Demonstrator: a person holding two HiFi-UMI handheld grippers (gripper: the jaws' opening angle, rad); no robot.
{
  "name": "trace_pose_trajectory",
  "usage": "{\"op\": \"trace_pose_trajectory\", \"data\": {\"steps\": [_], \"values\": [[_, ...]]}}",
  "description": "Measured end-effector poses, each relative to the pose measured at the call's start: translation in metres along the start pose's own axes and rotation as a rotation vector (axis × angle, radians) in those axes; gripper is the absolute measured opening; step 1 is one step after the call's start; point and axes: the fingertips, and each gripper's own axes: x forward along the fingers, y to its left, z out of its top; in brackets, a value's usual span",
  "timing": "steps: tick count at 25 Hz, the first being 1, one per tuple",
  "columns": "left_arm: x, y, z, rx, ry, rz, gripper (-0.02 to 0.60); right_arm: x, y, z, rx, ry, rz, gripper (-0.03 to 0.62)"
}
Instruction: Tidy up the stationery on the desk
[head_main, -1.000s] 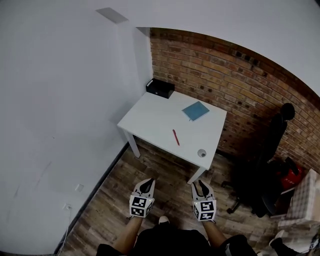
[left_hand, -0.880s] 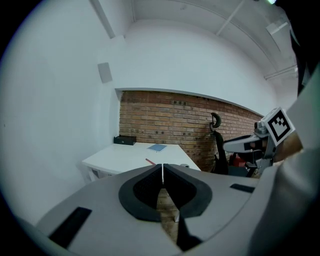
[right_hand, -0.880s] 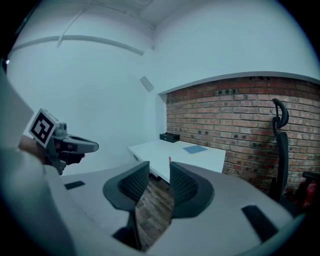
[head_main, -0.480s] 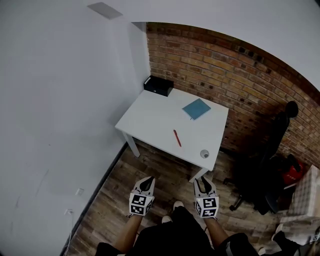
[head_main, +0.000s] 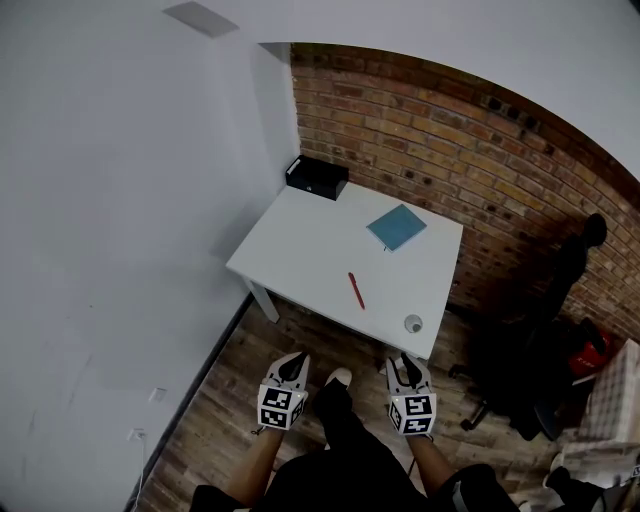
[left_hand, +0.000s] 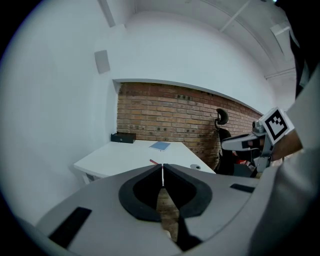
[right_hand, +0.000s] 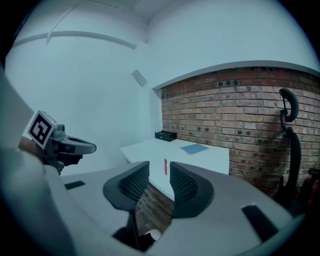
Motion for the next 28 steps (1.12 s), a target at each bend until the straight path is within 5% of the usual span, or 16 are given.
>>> {"op": "trace_pose_trajectory", "data": {"steps": [28], "values": [[0.248, 0.131, 0.116, 0.115, 0.091, -0.19, 0.02, 0.268, -0.122, 0.092, 0.201, 0.005, -0.165, 0.124]]}}
